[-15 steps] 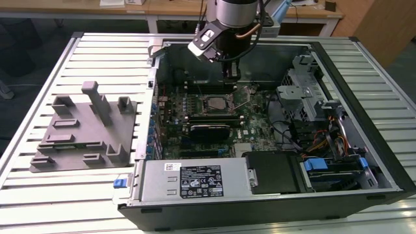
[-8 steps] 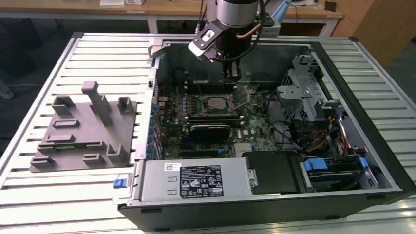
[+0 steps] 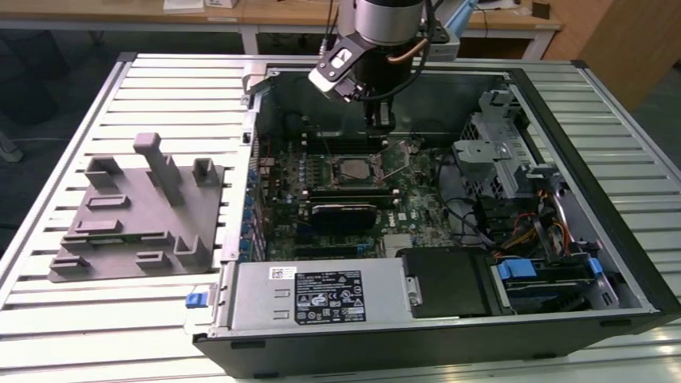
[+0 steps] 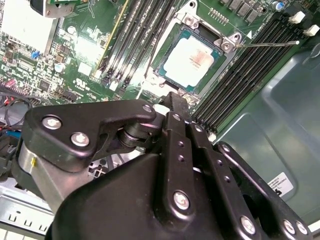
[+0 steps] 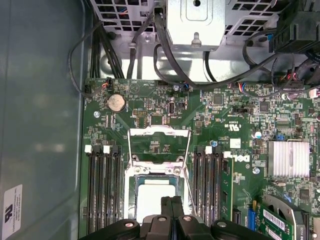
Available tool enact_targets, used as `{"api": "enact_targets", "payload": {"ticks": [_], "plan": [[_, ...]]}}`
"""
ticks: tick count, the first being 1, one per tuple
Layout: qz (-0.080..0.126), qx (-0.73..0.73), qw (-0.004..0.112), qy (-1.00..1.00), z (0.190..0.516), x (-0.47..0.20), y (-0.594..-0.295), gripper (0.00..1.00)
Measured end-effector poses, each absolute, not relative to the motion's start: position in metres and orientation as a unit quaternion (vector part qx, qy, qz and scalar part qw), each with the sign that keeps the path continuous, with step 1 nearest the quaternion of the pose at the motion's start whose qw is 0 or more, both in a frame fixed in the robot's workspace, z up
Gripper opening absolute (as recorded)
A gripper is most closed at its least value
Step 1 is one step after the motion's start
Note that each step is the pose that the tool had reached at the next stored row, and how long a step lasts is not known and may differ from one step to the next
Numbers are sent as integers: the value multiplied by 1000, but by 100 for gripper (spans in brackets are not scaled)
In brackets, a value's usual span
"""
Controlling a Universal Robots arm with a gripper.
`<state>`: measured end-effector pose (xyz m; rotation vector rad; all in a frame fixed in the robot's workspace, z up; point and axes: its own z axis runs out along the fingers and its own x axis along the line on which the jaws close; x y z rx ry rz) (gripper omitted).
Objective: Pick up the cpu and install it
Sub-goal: 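Close the cpu cover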
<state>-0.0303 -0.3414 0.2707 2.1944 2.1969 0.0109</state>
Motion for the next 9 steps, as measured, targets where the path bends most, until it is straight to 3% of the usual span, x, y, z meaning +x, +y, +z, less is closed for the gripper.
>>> {"api": "enact_targets", "payload": {"ticks": [9], "plan": [[4,707,18,707,271,-27,-341,11]]}}
